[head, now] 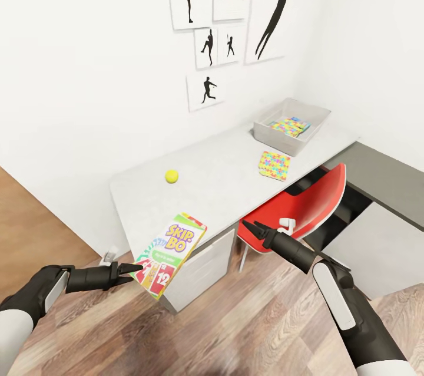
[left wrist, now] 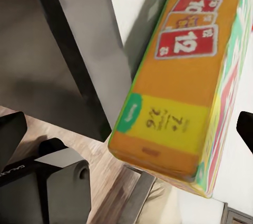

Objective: Put all the toys in the child's room - the three board games (two on the bed and one on the table), the two jigsaw puzzles on the table, and the tennis ball on the table - inside the toy box on the table in the child's room.

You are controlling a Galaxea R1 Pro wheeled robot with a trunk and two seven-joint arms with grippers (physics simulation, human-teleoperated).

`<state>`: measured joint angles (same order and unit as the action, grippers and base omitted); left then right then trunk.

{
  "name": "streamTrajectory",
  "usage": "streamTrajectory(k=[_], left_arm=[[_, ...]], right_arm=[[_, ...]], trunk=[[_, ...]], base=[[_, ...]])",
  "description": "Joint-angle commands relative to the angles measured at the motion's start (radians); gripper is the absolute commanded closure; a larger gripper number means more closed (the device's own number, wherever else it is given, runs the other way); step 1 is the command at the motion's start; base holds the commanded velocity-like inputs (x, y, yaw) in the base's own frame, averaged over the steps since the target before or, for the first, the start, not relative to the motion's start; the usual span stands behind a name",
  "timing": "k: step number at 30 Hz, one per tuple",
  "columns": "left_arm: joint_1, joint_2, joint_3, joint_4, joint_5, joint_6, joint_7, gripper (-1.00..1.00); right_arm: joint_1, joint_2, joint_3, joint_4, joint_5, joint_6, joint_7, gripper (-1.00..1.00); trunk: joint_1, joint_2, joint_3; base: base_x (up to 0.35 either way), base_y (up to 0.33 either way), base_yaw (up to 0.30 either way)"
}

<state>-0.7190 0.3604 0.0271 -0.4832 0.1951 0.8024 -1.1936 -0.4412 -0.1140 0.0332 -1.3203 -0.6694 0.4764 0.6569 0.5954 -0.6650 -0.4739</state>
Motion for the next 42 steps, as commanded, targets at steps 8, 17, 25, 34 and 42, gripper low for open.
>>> streamTrajectory(k=[8, 17, 25, 34, 42], left_arm=[[0.0, 0.0, 0.0, 0.0, 0.003, 0.008, -0.001, 1.0], [0.0, 0.0, -0.001, 0.0, 0.003, 0.008, -0.001, 1.0], [0.0, 0.0, -0.001, -0.001, 0.003, 0.008, -0.001, 1.0], [0.0, 0.0, -0.001, 0.0, 0.003, 0.008, -0.001, 1.0], [0.0, 0.0, -0.001, 0.0, 0.003, 0.008, -0.001, 1.0]], right_arm=[[-0.001, -0.001, 0.001, 0.0, -0.01, 0.008, -0.002, -1.0], [-0.001, -0.001, 0.001, 0.0, -0.01, 0.008, -0.002, -1.0], [-0.001, 0.0, 0.002, 0.0, -0.01, 0.007, -0.002, -1.0], [-0.001, 0.0, 0.002, 0.0, -0.01, 0.007, -0.002, -1.0], [-0.001, 0.0, 0.002, 0.0, -0.01, 0.005, -0.002, -1.0]], trunk=[[0.0, -0.001, -0.001], [0.0, -0.001, -0.001], [-0.027, 0.048, 0.021], [-0.061, 0.111, 0.049], [-0.092, 0.167, 0.074]], base=[[0.0, 0.0, 0.0], [0.0, 0.0, 0.0], [0.0, 0.0, 0.0], [0.0, 0.0, 0.0], [0.0, 0.0, 0.0]])
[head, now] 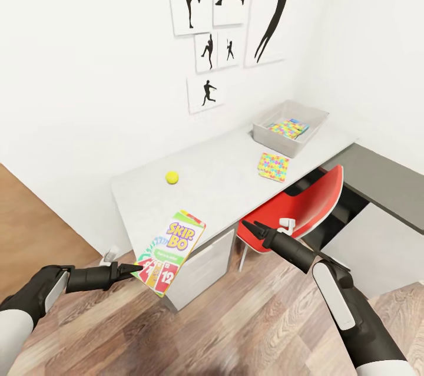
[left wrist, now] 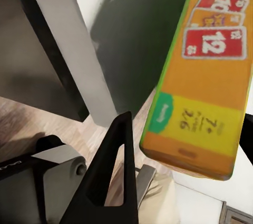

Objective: Put all the toys in the child's room - the three board games (two on the bed and one on the table), the two jigsaw puzzles on the table, and the tennis ball on the table - inside the toy box on the table in the child's room.

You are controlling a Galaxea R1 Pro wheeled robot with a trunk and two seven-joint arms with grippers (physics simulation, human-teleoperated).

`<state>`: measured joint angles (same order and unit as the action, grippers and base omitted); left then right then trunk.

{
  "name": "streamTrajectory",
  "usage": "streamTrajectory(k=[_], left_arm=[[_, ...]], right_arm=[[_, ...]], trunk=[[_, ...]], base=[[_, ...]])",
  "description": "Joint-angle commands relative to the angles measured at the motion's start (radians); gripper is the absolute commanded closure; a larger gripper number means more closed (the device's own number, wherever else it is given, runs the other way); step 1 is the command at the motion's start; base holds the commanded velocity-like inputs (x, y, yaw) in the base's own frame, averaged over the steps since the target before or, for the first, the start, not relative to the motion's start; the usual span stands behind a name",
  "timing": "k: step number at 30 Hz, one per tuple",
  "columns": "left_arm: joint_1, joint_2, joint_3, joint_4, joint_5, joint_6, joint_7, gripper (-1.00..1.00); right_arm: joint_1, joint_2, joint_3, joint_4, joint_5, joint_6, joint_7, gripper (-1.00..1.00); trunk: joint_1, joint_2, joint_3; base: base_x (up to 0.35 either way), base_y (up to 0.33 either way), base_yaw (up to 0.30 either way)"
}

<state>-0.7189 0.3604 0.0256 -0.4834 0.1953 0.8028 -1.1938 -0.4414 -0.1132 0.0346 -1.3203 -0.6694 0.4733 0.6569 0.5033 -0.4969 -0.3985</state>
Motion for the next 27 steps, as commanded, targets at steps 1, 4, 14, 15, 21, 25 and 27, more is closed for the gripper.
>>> streamTrajectory(k=[1, 4, 14, 15, 21, 25, 27], left_arm=[[-0.001, 0.0, 0.0, 0.0, 0.003, 0.007, -0.001, 1.0], [-0.001, 0.0, 0.0, 0.0, 0.003, 0.007, -0.001, 1.0], [-0.01, 0.021, 0.0, -0.012, -0.001, 0.01, -0.113, 1.0], [-0.012, 0.031, 0.0, -0.012, -0.001, 0.012, -0.123, 1.0], [-0.019, 0.074, 0.006, -0.012, 0.002, 0.032, -0.196, 1.0], [-0.049, 0.079, 0.008, -0.013, 0.001, 0.07, -0.221, 1.0], [-0.058, 0.081, 0.007, -0.025, 0.0, 0.077, -0.224, 1.0]], right_arm=[[-0.001, -0.001, 0.001, 0.0, -0.01, 0.008, -0.002, -1.0], [-0.001, -0.001, 0.001, 0.0, -0.01, 0.007, -0.002, -1.0], [-0.001, 0.0, 0.001, 0.0, -0.009, 0.004, -0.001, -1.0], [0.0, 0.0, 0.001, 0.0, -0.009, 0.004, 0.0, -1.0], [0.0, 0.0, 0.001, 0.0, -0.009, 0.002, 0.0, -1.0], [0.0, 0.002, 0.001, 0.0, -0.008, -0.001, 0.0, -1.0], [-0.001, 0.004, 0.001, 0.0, -0.005, -0.003, -0.002, -1.0]], trunk=[[-0.004, 0.006, 0.002], [-0.015, 0.027, 0.011], [-0.053, 0.097, 0.043], [-0.053, 0.097, 0.043], [-0.053, 0.097, 0.043], [-0.053, 0.097, 0.043], [-0.053, 0.097, 0.043]], base=[[0.0, 0.0, 0.0], [0.0, 0.0, 0.0], [0.0, 0.0, 0.0], [0.0, 0.0, 0.0], [0.0, 0.0, 0.0], [0.0, 0.0, 0.0], [0.0, 0.0, 0.0]])
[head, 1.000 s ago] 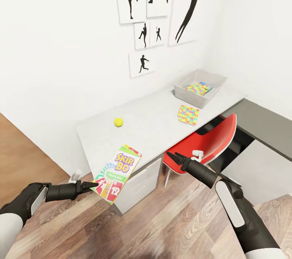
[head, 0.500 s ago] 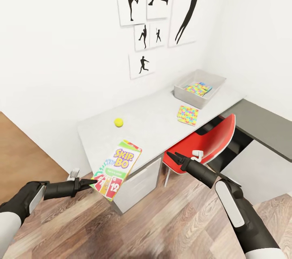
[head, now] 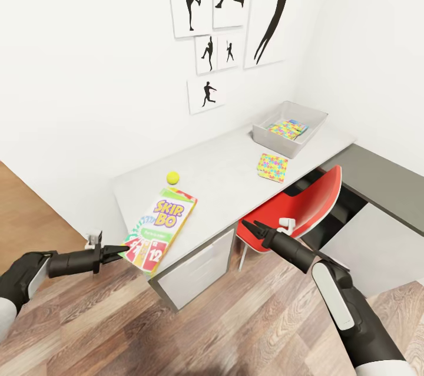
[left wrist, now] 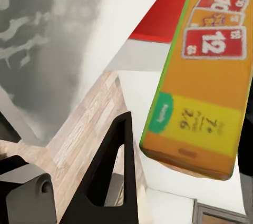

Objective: Put all the toys in the child's room - the three board games (two on the bed and one on the table), the two jigsaw puzzles on the table, and the tennis ball on the table - inside the toy box on the table in the child's room.

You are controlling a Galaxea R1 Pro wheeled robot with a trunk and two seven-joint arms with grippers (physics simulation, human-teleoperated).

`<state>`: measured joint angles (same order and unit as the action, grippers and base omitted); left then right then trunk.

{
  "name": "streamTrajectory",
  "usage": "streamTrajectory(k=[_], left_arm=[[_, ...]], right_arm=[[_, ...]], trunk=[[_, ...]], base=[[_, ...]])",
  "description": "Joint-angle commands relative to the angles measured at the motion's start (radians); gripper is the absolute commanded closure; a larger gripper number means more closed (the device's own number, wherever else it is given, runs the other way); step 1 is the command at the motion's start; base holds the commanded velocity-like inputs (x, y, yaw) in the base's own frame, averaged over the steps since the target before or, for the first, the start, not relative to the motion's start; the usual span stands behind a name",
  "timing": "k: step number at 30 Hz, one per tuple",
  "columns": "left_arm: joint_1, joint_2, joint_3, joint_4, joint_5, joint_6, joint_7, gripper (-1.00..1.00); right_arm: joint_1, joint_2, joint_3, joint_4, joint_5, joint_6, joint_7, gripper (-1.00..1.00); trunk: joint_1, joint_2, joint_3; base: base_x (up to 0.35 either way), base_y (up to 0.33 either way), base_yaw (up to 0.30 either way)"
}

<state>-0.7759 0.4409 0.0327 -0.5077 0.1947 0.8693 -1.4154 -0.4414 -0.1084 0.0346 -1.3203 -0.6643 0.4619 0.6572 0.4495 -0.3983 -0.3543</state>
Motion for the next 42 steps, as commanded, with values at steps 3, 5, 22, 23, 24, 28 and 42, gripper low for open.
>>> streamTrajectory(k=[3, 5, 22, 23, 24, 28, 42], left_arm=[[-0.004, 0.026, 0.001, -0.008, 0.003, 0.012, -0.006, 1.0], [-0.005, 0.045, 0.002, -0.01, 0.006, 0.013, -0.009, 1.0], [-0.005, 0.094, -0.001, -0.009, 0.001, 0.012, -0.155, 1.0], [-0.005, 0.094, -0.003, -0.009, 0.001, 0.011, -0.155, 1.0], [-0.005, 0.094, -0.004, -0.009, 0.001, 0.01, -0.155, 1.0], [-0.005, 0.094, -0.006, -0.009, 0.001, 0.01, -0.155, 1.0], [-0.005, 0.096, -0.004, -0.009, 0.003, 0.006, -0.155, 1.0]], right_arm=[[0.0, 0.005, 0.001, 0.0, -0.006, 0.008, -0.01, -1.0], [0.0, 0.006, 0.001, 0.002, -0.005, 0.008, -0.01, -1.0], [0.0, -0.003, -0.001, 0.009, -0.014, 0.008, 0.002, -1.0], [0.0, -0.003, -0.001, 0.01, -0.014, 0.008, 0.002, -1.0], [0.0, -0.003, -0.001, 0.01, -0.014, 0.008, 0.002, -1.0], [0.0, -0.004, -0.001, 0.011, -0.014, 0.008, 0.004, -1.0], [0.001, -0.004, -0.001, 0.0, -0.011, 0.005, 0.046, -1.0]], trunk=[[0.001, -0.002, -0.002], [0.001, -0.002, -0.002], [0.001, -0.002, -0.002], [0.001, -0.002, -0.002], [0.001, -0.002, -0.002], [0.001, -0.002, 0.001], [0.001, -0.002, 0.018]], base=[[0.0, 0.0, 0.0], [0.0, 0.0, 0.0], [0.0, 0.0, 0.0], [0.0, 0.0, 0.0], [-0.044, 0.0, -0.005], [-0.12, 0.0, -0.108], [-0.012, 0.0, -0.192]])
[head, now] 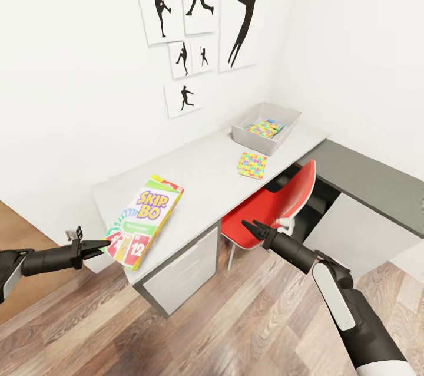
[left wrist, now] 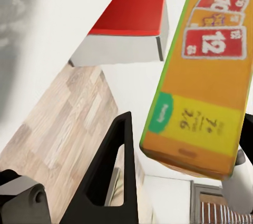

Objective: Put all the toys in the child's room - the three board games (two on the bed and one on the table), the two jigsaw puzzles on the table, and the tennis ball on the table - inside the toy box on the table in the child's room.

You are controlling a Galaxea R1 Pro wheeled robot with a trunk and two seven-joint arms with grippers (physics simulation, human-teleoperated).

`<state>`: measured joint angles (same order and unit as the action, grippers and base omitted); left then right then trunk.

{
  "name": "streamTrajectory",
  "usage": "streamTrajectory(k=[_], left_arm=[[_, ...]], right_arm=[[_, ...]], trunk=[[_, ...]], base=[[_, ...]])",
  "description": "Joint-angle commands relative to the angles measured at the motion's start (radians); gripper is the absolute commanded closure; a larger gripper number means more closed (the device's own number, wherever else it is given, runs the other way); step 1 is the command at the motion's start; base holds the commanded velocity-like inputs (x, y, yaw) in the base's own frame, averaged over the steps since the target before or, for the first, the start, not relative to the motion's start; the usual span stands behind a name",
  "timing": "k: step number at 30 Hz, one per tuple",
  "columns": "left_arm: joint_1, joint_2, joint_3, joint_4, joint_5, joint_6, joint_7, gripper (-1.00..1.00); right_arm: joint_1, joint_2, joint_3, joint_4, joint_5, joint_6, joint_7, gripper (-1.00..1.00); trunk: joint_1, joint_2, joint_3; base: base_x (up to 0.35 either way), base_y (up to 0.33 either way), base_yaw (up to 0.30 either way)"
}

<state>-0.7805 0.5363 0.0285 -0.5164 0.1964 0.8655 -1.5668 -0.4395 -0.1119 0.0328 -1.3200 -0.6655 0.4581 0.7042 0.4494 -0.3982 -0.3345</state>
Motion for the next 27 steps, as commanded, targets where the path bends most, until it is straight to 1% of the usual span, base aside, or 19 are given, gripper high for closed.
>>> streamTrajectory(k=[1, 4, 8, 13, 16, 27], left_arm=[[0.0, 0.0, 0.0, -0.001, 0.001, 0.009, -0.004, 1.0], [0.0, 0.001, 0.003, -0.001, 0.001, 0.009, -0.004, 1.0], [0.0, 0.002, 0.004, -0.001, 0.001, 0.008, -0.004, 1.0], [0.001, 0.003, 0.004, -0.001, 0.001, 0.007, -0.004, 1.0], [0.0, 0.004, 0.004, -0.001, 0.002, 0.007, -0.004, 1.0], [0.001, 0.004, 0.003, -0.001, 0.002, 0.006, -0.004, 1.0]], right_arm=[[-0.001, -0.001, 0.001, 0.0, -0.01, 0.008, 0.008, -1.0], [-0.001, -0.001, 0.001, -0.001, -0.008, 0.008, 0.034, -1.0], [0.005, -0.002, 0.001, -0.011, -0.008, 0.008, 0.043, -1.0], [0.047, -0.003, 0.0, -0.074, -0.003, 0.008, 0.046, -1.0], [0.063, -0.003, -0.003, -0.09, -0.002, 0.009, 0.045, -1.0], [0.069, -0.005, -0.006, -0.097, -0.002, 0.008, 0.046, -1.0]], trunk=[[0.001, -0.002, 0.0], [0.001, -0.002, 0.004], [0.001, -0.002, 0.009], [0.001, -0.002, 0.015], [0.001, -0.002, 0.019], [0.001, -0.002, 0.033]], base=[[0.0, 0.0, -0.198], [0.0, 0.0, -0.198], [0.0, 0.0, -0.198], [0.0, 0.0, -0.198], [0.0, 0.0, -0.198], [0.0, 0.0, -0.198]])
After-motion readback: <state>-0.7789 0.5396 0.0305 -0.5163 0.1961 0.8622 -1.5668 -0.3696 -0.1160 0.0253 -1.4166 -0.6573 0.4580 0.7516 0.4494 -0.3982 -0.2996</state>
